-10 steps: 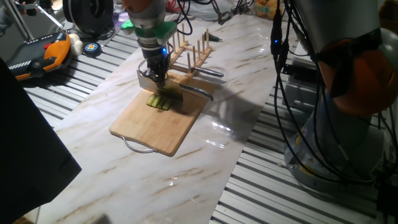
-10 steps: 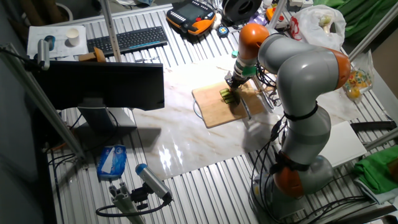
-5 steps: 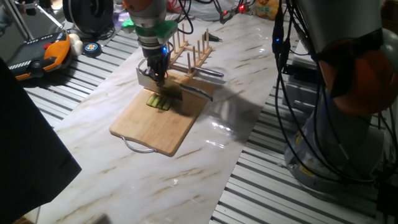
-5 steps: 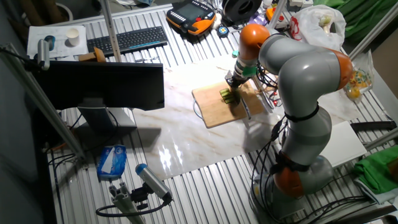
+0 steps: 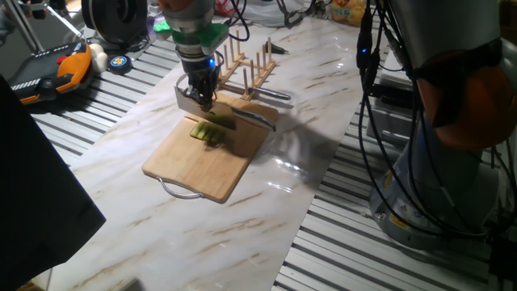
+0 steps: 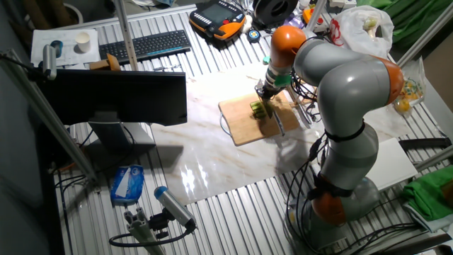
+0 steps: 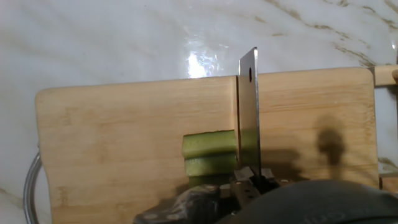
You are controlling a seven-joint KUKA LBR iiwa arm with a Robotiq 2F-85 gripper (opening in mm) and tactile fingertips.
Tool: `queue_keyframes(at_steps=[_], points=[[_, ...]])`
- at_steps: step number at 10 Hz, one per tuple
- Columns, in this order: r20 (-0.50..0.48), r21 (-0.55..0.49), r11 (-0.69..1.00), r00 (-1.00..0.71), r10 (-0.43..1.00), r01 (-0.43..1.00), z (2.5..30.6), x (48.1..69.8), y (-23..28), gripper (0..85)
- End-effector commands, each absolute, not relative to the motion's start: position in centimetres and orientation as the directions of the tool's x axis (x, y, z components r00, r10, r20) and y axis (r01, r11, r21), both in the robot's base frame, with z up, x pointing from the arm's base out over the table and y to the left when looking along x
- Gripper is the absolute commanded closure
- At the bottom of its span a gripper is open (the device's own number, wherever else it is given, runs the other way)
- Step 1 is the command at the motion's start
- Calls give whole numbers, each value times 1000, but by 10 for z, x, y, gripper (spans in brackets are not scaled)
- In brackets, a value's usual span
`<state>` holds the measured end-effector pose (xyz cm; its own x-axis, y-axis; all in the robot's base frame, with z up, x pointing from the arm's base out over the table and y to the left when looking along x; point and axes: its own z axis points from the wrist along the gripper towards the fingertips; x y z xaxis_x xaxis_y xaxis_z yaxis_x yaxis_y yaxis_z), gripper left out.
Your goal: Cut the cucumber into segments
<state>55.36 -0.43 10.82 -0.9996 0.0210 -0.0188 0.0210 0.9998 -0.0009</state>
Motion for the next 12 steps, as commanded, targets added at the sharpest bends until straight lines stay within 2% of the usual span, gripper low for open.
queue_keyframes(at_steps=[1,12], points=[[-19,-1,1000,-1000,22,22,109,553,-2,843],[-36,0,999,-999,35,35,95,558,13,843]])
